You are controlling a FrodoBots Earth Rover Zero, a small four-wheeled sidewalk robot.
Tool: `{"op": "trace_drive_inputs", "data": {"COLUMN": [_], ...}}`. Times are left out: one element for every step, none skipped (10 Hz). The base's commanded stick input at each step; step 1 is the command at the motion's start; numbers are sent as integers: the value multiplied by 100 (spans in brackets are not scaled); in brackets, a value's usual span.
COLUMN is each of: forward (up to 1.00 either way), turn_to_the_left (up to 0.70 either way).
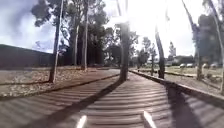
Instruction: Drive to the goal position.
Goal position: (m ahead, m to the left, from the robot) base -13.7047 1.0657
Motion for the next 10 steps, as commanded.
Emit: {"op": "trace_drive_inputs", "data": {"forward": [0,0,0,0,0,0,0,0,0,0], "turn_to_the_left": [0,0,0,0,0,0,0,0,0,-74]}}
